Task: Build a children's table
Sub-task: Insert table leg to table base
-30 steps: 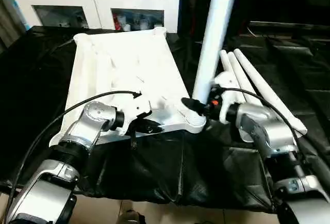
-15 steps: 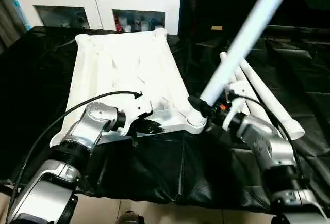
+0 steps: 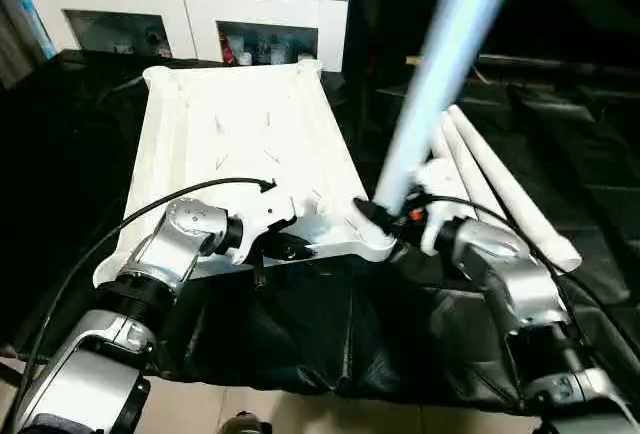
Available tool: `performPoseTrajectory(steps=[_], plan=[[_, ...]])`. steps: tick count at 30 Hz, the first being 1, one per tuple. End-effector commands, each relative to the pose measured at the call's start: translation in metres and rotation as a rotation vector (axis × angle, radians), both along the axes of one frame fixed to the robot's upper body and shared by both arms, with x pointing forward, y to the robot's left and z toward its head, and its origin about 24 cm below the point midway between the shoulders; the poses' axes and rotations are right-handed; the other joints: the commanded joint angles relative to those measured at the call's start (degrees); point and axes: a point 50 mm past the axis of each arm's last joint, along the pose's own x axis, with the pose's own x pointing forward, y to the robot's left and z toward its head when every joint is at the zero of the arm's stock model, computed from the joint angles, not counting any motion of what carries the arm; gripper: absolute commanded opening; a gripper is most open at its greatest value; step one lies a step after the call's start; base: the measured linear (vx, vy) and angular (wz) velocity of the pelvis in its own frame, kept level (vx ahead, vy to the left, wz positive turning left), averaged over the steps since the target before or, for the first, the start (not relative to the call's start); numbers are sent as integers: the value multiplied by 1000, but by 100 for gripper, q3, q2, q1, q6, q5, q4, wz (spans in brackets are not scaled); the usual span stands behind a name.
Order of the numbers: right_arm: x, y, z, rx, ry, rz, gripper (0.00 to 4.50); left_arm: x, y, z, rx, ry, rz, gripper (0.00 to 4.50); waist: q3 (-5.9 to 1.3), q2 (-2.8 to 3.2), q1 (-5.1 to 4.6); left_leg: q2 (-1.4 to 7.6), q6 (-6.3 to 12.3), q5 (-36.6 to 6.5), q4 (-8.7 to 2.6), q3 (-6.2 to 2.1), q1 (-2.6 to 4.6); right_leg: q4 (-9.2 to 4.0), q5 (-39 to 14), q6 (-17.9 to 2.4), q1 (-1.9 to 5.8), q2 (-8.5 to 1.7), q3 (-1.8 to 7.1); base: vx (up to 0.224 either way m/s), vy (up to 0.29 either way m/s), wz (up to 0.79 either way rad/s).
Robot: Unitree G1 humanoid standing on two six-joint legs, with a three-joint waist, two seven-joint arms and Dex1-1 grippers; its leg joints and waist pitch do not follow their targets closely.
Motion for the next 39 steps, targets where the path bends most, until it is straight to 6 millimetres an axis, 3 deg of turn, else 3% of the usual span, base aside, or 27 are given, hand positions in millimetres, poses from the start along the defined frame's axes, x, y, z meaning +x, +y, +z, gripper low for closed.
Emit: performPoseTrajectory(steps=[1, 4, 5, 7, 10, 11, 14, 19, 20, 27, 28, 29, 35, 36, 39], plan=[[-9, -4, -30, -105, 149, 27, 189, 2, -7, 10, -33, -47, -23, 0, -338, -73, -4, 288, -161, -1645, -479, -176, 187, -503, -1839, -998, 156, -546, 267, 0, 0, 0], [-8, -3, -30, -119, 155, 48, 189, 2, -7, 10, -29, -45, -27, 0, -333, -54, 1, 288, -160, -1665, -479, -175, 197, -518, -1884, -998, 150, -550, 271, 0, 0, 0], [-8, -3, -31, -130, 158, 65, 189, 2, -7, 10, -20, -43, -32, 0, -336, -98, -6, 289, -152, -1672, -480, -173, 195, -515, -1891, -1007, 155, -547, 266, 0, 0, 0], [-8, -4, -31, -140, 161, 78, 189, 2, -6, 10, -14, -43, -34, 0, -332, -73, 6, 294, -147, -1628, -477, -172, 196, -517, -1870, -1011, 149, -557, 275, 0, 0, 0], [-8, -4, -32, -150, 167, 96, 189, 2, -7, 10, -14, -42, -36, 0, -331, -89, 3, 296, -153, -1654, -487, -176, 200, -510, -1851, -1014, 150, -549, 269, 0, 0, 0], [-8, -4, -33, -147, 171, 99, 189, 1, -7, 10, -15, -41, -39, 0, -333, -136, -1, 293, -138, -1642, -482, -167, 196, -512, -1839, -1018, 154, -550, 268, 0, 0, 0], [-7, -4, -35, -141, 183, 112, 189, 1, -7, 9, -13, -36, -48, 0, -328, -101, 8, 294, -139, -1667, -482, -173, 205, -522, -1926, -1009, 144, -558, 272, 0, 0, 0], [-4, -6, -36, -121, 189, 120, 189, 1, -7, 10, -7, -30, -67, 0, -324, -103, -12, 296, -207, -1845, -497, -185, 209, -538, -2073, -1000, 142, -560, 270, 0, 0, 0], [-3, -6, -36, -119, 190, 126, 189, 2, -7, 11, -4, -30, -69, 0, -326, -76, -18, 299, -225, -1894, -499, -188, 219, -542, -2077, -1005, 136, -560, 273, 0, 0, 0], [-2, -4, -35, -100, 190, 199, 189, 4, -7, 14, 8, -38, -84, 0, -328, -84, -22, 302, -221, -1947, -499, -184, 231, -526, -1930, -1109, 137, -546, 270, 0, 0, 0], [-2, -4, -35, -101, 193, 208, 189, 4, -7, 14, 9, -39, -86, 0, -333, 17, -6, 303, -246, -1975, -499, -198, 240, -520, -1922, -1124, 136, -558, 274, 0, 0, 0], [-3, -4, -36, -100, 195, 215, 189, 4, -7, 14, 9, -39, -87, 0, -334, -37, -24, 304, -254, -2007, -503, -183, 235, -530, -1846, -1141, 142, -534, 272, 0, 0, 0], [-7, -7, -40, -126, 213, 269, 189, 4, -8, 13, 11, -36, -94, 0, -347, -39, 2, 305, -183, -1838, -497, -171, 223, -501, -1564, -1225, 164, -528, 266, 0, 0, 0], [-7, -7, -41, -134, 217, 286, 189, 4, -7, 13, 14, -32, -100, 0, -347, -11, 0, 306, -191, -1844, -501, -175, 223, -497, -1540, -1236, 166, -525, 263, 0, 0, 0], [-7, -8, -41, -140, 219, 289, 189, 4, -7, 12, 18, -28, -105, 0, -346, -9, -4, 309, -223, -1965, -505, -174, 239, -505, -1604, -1253, 157, -523, 259, 0, 0, 0]])
